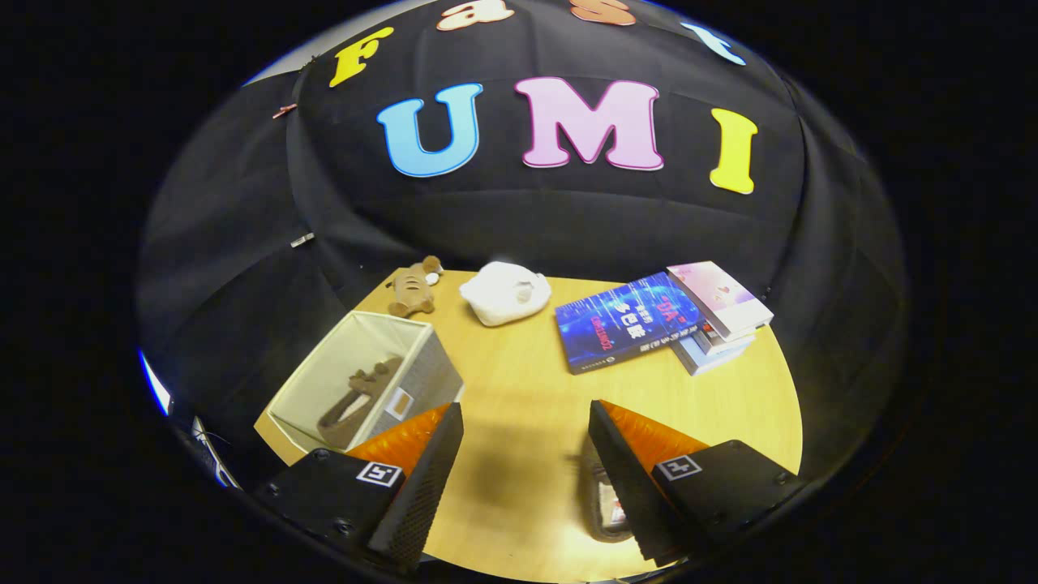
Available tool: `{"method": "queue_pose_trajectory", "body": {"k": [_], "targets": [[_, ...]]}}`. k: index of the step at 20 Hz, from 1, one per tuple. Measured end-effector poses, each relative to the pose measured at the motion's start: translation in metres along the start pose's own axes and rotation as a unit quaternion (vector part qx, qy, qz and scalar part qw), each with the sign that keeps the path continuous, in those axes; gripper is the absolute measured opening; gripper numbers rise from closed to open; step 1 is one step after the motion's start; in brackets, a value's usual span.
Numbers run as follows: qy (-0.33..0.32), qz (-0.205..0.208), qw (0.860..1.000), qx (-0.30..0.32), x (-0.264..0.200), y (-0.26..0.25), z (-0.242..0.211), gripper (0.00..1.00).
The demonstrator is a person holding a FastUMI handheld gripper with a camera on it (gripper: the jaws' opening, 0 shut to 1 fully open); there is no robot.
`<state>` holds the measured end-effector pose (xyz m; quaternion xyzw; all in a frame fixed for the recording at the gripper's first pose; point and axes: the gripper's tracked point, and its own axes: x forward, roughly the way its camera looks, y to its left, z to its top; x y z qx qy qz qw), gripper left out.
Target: Open the storage box then place both shoes into the box .Put the left shoe in first, then the right shoe, with the right side of both shoes facing outward in a uniform manner.
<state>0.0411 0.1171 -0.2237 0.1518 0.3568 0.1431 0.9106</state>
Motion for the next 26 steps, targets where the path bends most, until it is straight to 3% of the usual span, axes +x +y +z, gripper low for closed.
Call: {"method": "queue_pose_trajectory", "body": {"k": [7, 12, 21, 23, 25, 26], "targets": [[0.082, -0.050, 0.995, -0.015, 0.023, -0.104, -0.097, 0.97], [0.134, -0.052, 0.988, -0.049, 0.049, -0.131, -0.151, 0.95], [0.153, -0.052, 0.986, -0.050, 0.101, -0.141, -0.166, 0.79], [0.161, -0.050, 0.984, -0.052, 0.108, -0.139, -0.171, 0.66], [0.164, -0.075, 0.982, -0.054, 0.111, -0.146, -0.172, 0.39], [0.164, -0.087, 0.981, -0.048, 0.110, -0.150, -0.172, 0.18]]}}
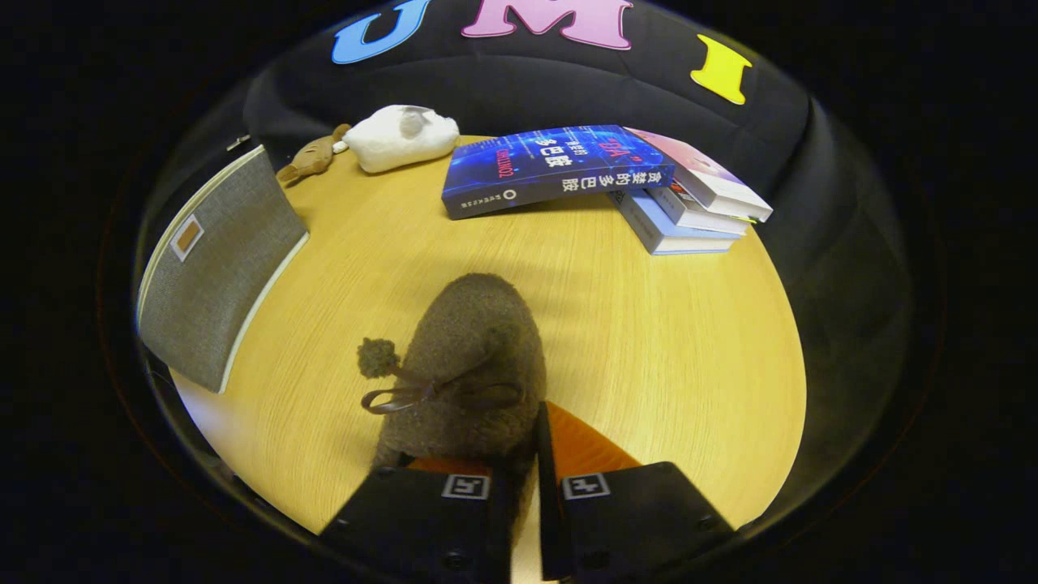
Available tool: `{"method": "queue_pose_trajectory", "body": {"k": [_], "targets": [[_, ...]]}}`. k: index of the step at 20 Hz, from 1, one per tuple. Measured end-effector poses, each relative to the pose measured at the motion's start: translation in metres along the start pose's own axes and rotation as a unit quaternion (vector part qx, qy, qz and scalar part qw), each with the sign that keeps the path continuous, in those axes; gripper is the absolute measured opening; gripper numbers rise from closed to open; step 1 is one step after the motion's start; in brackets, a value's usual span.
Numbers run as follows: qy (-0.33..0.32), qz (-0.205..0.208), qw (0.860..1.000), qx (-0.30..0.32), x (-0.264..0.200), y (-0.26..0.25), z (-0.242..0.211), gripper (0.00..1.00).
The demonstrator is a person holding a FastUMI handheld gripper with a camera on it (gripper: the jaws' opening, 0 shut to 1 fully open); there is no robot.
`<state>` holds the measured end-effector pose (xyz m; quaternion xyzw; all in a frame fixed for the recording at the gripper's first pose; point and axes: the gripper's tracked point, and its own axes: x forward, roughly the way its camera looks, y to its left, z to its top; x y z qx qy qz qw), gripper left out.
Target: Open the storage box then place both shoes into the box .Put the left shoe in first, then the right shoe, with the right side of both shoes facing outward in a uniform manner.
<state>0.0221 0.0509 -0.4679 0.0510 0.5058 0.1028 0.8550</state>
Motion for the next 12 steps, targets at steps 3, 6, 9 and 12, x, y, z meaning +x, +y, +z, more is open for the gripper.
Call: {"method": "queue_pose_trajectory", "body": {"k": [3, 6, 9, 12], "targets": [[0.007, 0.001, 1.000, 0.022, -0.005, 0.001, -0.002, 0.08], [-0.009, -0.001, 0.999, 0.046, -0.022, 0.000, 0.005, 0.08], [-0.030, 0.004, 0.998, 0.054, -0.050, 0.009, 0.023, 0.08], [-0.055, 0.012, 0.996, 0.064, -0.081, 0.029, 0.054, 0.08]]}}
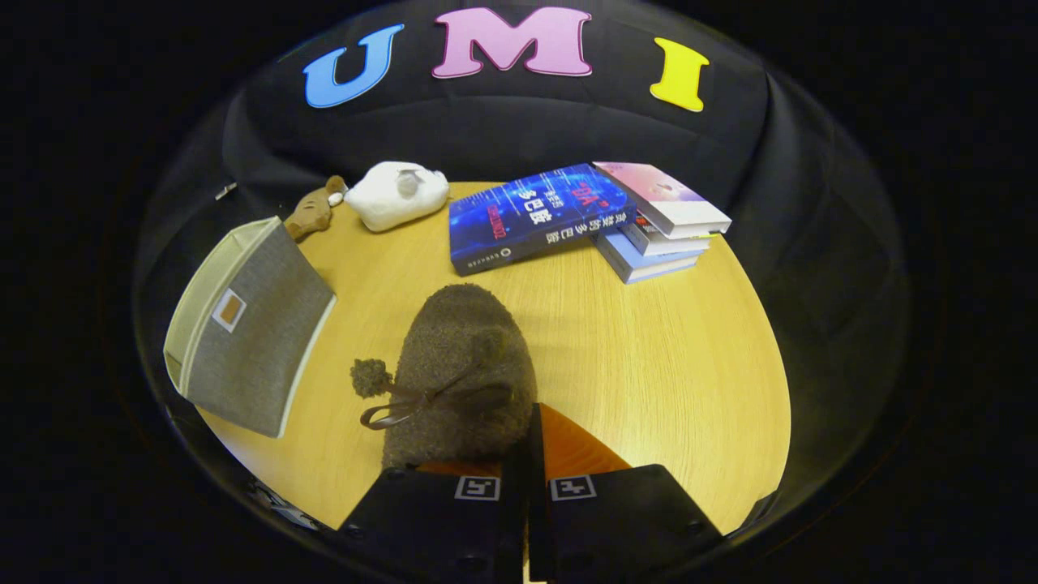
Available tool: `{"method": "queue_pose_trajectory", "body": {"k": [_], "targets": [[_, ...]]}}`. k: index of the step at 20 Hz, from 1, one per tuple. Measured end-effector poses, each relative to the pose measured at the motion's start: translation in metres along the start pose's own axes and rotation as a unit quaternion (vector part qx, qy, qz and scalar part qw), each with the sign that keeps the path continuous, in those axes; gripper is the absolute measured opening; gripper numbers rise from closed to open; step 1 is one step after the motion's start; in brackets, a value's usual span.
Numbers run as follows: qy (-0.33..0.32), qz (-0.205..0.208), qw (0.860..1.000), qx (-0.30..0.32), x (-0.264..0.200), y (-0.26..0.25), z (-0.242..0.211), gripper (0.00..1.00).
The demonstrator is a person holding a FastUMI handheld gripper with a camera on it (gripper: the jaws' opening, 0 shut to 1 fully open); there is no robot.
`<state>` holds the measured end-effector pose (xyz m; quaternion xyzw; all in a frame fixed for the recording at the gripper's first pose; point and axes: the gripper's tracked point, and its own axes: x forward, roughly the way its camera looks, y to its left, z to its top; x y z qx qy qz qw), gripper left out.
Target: Open the storage box then place both shoes into the box .Put the left shoe in first, then the right shoe, with the right side of both shoes facing outward in a uniform manner.
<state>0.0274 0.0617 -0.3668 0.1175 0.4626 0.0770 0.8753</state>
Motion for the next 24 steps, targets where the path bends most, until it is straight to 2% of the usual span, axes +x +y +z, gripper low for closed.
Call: {"method": "queue_pose_trajectory", "body": {"k": [6, 9, 14, 16, 20, 24], "targets": [[-0.042, 0.051, 0.996, 0.056, -0.048, 0.092, 0.083, 0.08], [-0.054, 0.062, 0.994, 0.072, -0.059, 0.137, 0.117, 0.08], [-0.054, 0.094, 0.990, 0.084, -0.067, 0.235, 0.148, 0.08], [-0.043, 0.087, 0.992, 0.079, -0.063, 0.266, 0.146, 0.08], [-0.009, 0.044, 0.998, 0.047, -0.034, 0.306, 0.120, 0.08], [0.033, -0.008, 0.999, 0.035, -0.006, 0.315, 0.086, 0.08]]}}
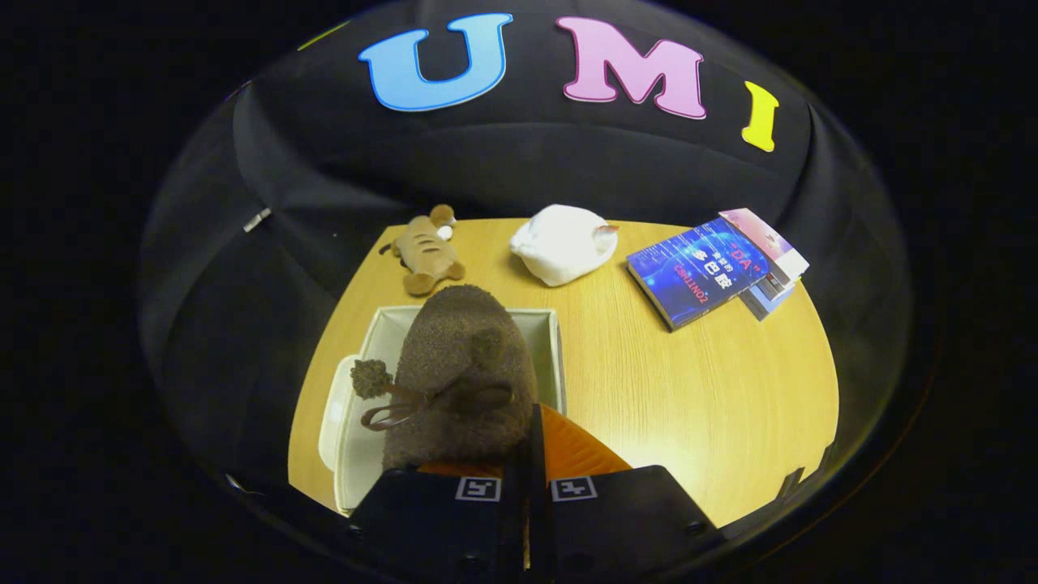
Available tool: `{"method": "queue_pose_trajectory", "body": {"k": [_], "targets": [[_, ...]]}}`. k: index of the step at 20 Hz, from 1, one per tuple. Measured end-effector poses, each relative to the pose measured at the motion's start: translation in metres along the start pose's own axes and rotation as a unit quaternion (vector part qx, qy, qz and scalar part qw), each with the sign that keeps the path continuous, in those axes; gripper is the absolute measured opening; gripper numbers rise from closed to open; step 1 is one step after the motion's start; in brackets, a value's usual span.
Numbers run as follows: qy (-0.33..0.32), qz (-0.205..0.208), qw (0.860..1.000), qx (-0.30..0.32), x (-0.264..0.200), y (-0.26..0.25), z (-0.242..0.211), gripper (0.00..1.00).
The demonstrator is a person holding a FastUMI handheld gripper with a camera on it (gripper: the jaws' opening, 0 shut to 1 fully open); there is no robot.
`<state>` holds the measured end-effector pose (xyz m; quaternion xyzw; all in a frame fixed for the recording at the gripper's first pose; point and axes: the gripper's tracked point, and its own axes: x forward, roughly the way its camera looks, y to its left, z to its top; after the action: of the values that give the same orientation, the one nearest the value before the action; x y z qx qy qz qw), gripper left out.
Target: Open the storage box then place both shoes into the box .Put the left shoe in first, then the right shoe, with the right side of both shoes facing outward in a uniform manner.
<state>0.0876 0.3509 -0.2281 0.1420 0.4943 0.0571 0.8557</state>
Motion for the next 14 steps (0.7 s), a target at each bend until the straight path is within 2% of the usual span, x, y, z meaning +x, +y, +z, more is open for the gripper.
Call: {"method": "queue_pose_trajectory", "body": {"k": [3, 5, 6, 9, 14], "targets": [[0.016, -0.041, 0.999, -0.017, 0.018, -0.004, -0.014, 0.08], [0.017, -0.041, 0.999, -0.029, 0.024, 0.001, -0.019, 0.08], [0.019, -0.038, 0.999, -0.035, 0.028, 0.005, -0.022, 0.14], [0.019, -0.030, 0.999, -0.038, 0.029, 0.011, -0.026, 0.23], [0.017, 0.011, 0.999, -0.036, 0.023, 0.030, -0.022, 0.74]]}}
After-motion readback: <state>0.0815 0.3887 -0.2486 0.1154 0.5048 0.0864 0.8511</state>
